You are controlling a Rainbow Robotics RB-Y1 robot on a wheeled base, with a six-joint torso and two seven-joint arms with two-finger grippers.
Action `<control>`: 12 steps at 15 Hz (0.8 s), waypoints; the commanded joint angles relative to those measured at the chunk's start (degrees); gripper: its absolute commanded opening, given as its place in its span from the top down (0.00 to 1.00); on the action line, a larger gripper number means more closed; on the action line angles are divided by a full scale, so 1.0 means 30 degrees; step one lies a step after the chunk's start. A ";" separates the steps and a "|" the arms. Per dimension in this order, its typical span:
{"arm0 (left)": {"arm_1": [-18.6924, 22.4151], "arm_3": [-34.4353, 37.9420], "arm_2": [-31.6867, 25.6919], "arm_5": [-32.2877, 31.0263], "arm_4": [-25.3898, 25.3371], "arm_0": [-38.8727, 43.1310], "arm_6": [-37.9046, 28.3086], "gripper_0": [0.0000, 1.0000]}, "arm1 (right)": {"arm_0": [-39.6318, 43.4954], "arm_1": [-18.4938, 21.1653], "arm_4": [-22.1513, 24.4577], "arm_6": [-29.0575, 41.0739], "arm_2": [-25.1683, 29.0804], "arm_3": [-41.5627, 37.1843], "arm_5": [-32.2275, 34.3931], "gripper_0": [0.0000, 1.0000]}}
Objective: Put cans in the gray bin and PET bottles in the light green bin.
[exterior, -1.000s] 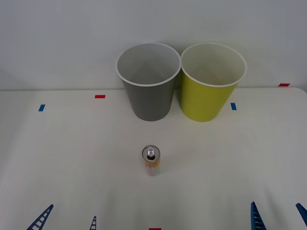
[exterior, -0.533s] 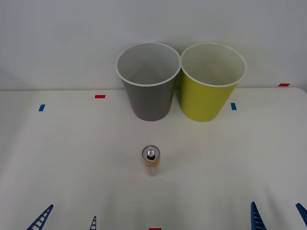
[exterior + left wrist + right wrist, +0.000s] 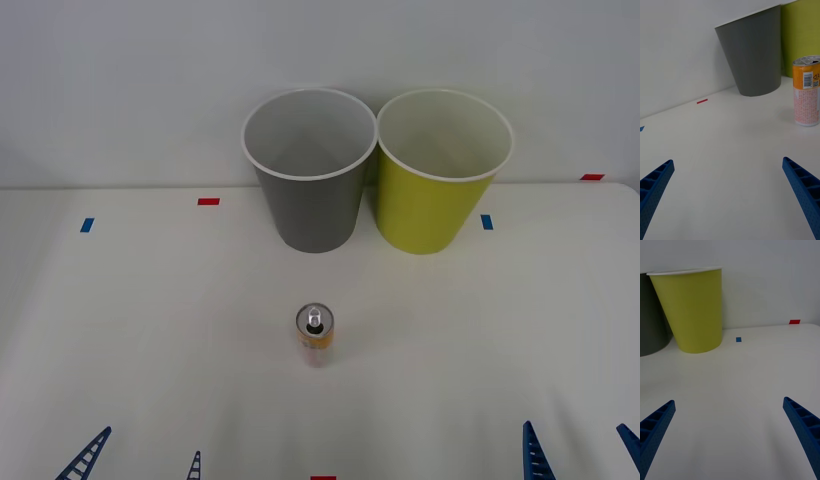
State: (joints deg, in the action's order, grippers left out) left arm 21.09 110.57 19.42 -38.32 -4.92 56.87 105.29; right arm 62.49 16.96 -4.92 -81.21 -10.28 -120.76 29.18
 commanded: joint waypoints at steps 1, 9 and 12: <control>0.0000 0.0000 0.0000 0.0000 0.0000 0.0000 0.0000 0.00 | 0.0000 0.0000 0.0000 0.0000 0.0000 0.0000 0.0000 0.00; 0.0000 0.0000 0.0000 0.0000 0.0000 0.0000 0.0000 0.00 | 0.0000 0.0000 0.0000 0.0000 0.0000 0.0000 0.0000 0.00; 0.0000 0.0000 0.0000 0.0000 0.0000 0.0000 0.0000 0.00 | 0.0000 0.0000 0.0000 0.0000 0.0000 0.0000 0.0000 0.00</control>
State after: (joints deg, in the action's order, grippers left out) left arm 21.09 110.57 19.42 -38.32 -4.92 56.87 105.29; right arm 62.49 16.96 -4.92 -81.21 -10.28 -120.76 29.18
